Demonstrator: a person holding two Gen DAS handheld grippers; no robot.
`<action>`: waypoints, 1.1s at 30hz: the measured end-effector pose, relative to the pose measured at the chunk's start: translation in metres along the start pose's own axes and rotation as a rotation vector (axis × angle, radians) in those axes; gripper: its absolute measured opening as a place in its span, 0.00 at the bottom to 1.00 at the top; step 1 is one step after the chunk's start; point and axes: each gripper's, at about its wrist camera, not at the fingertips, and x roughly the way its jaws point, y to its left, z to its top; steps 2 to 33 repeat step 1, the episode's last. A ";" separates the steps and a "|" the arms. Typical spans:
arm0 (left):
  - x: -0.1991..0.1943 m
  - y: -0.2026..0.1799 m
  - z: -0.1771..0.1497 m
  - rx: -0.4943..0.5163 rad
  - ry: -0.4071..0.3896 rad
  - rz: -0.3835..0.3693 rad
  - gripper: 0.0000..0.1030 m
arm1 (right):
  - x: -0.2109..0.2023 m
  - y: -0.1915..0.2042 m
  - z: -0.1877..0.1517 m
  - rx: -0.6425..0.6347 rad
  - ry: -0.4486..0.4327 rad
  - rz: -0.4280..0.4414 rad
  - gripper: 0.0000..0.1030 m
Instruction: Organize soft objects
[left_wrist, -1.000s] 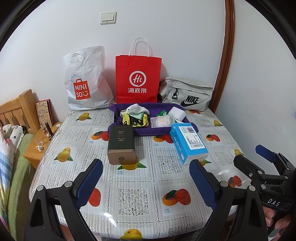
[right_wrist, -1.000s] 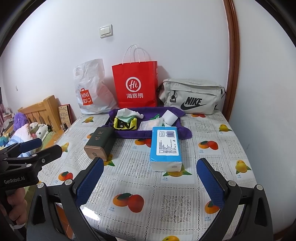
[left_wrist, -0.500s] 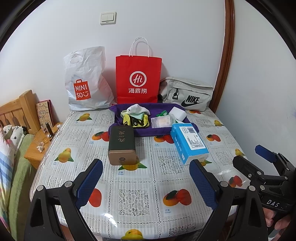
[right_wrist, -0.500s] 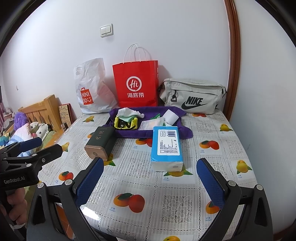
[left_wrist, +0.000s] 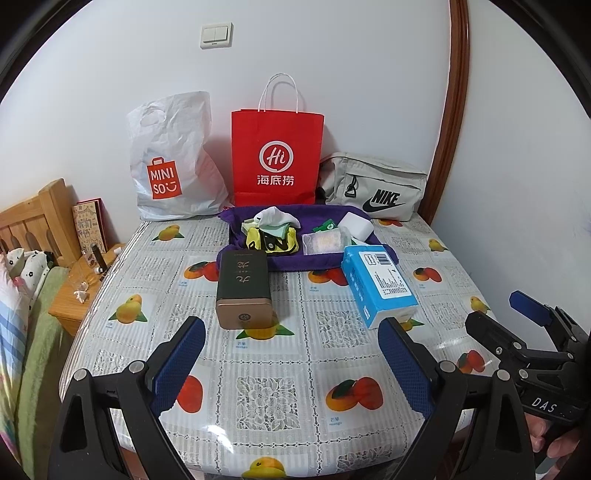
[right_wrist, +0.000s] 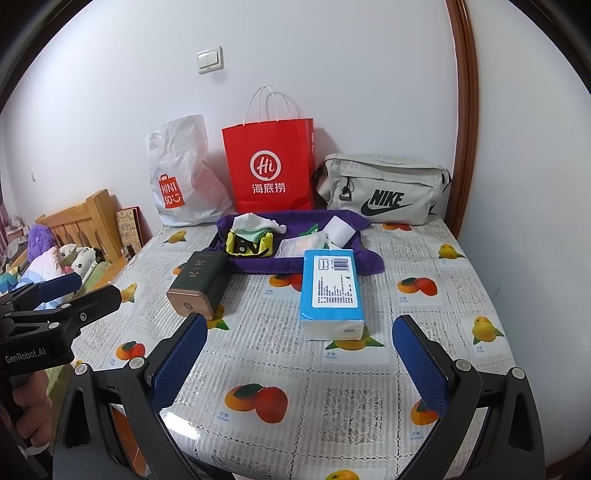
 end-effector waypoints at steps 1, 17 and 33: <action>0.001 0.000 0.001 0.002 0.000 0.000 0.92 | 0.001 -0.001 -0.001 0.000 0.001 0.001 0.96; 0.001 0.000 0.001 0.002 0.000 0.000 0.92 | 0.001 -0.001 -0.001 0.000 0.001 0.001 0.96; 0.001 0.000 0.001 0.002 0.000 0.000 0.92 | 0.001 -0.001 -0.001 0.000 0.001 0.001 0.96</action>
